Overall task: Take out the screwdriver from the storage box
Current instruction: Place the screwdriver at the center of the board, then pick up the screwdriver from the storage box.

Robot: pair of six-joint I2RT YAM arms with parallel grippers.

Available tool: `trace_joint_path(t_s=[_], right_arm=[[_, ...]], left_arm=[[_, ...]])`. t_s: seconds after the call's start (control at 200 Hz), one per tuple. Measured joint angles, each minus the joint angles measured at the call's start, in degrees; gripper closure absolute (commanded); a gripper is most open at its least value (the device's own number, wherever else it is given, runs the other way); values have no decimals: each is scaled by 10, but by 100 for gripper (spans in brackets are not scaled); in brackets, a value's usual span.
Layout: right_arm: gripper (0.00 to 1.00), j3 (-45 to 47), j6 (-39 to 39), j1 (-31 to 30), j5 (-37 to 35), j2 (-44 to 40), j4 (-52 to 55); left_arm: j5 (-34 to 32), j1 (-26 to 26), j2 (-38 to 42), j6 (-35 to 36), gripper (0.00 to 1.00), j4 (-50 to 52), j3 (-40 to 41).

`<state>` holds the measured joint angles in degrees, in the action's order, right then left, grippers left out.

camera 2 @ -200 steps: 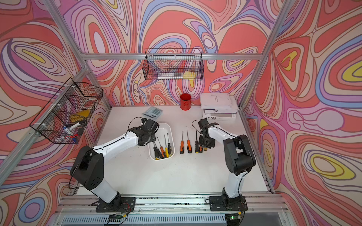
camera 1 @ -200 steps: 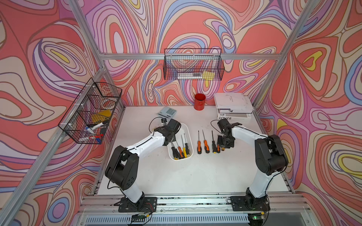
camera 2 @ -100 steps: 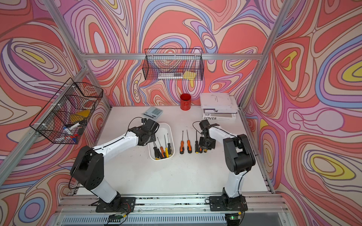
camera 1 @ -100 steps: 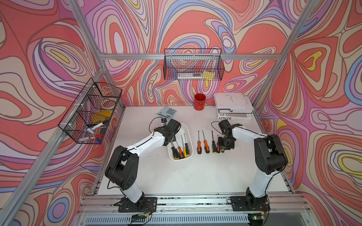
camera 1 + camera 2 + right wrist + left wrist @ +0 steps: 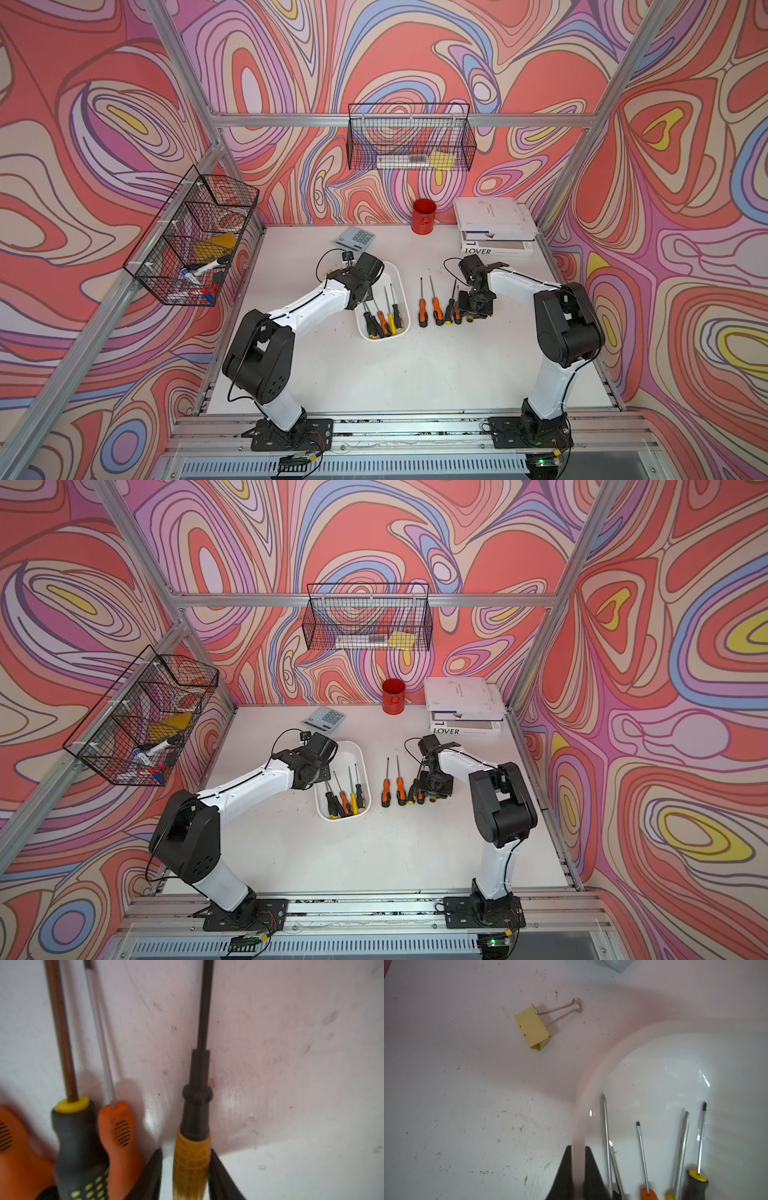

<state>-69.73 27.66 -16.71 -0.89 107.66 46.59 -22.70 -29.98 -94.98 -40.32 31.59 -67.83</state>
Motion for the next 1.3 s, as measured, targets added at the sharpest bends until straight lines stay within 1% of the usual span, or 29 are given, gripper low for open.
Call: trace_joint_path(t_s=[0.275, 0.511, 0.596, 0.621, 0.641, 0.671, 0.736, 0.811, 0.941, 1.027, 1.297], right_arm=[[47, 0, 5, -7, -2, -7, -4], [39, -17, 9, -7, -23, -46, 18], [36, -26, 9, -7, -28, -71, 27], [30, -28, 9, -7, -28, -79, 29], [28, -30, 8, -7, -28, -86, 30], [22, -34, 4, -8, -27, -95, 32], [21, -43, -4, -14, -27, -115, 33], [20, -61, -18, -36, -26, -133, 32], [20, -98, -47, -108, -23, -145, 26], [22, -105, -62, -150, -2, -150, 6], [27, -60, -81, -190, 100, -181, -90]], left_arm=[[0, 0, 0, 0, 100, 0, 0], [0, 0, 0, 0, 100, 0, 0], [1, 0, 0, 0, 100, 0, 0], [1, 0, 0, 0, 100, 0, 0], [0, 0, 0, 0, 100, 0, 0], [0, 0, 0, 0, 100, 0, 0], [1, 0, 0, 0, 100, 0, 0], [2, 0, 0, 0, 100, 0, 0], [3, 0, 0, 0, 100, 0, -1], [4, 0, 0, 0, 100, 0, -1], [4, 0, 0, 0, 100, 0, -1]])
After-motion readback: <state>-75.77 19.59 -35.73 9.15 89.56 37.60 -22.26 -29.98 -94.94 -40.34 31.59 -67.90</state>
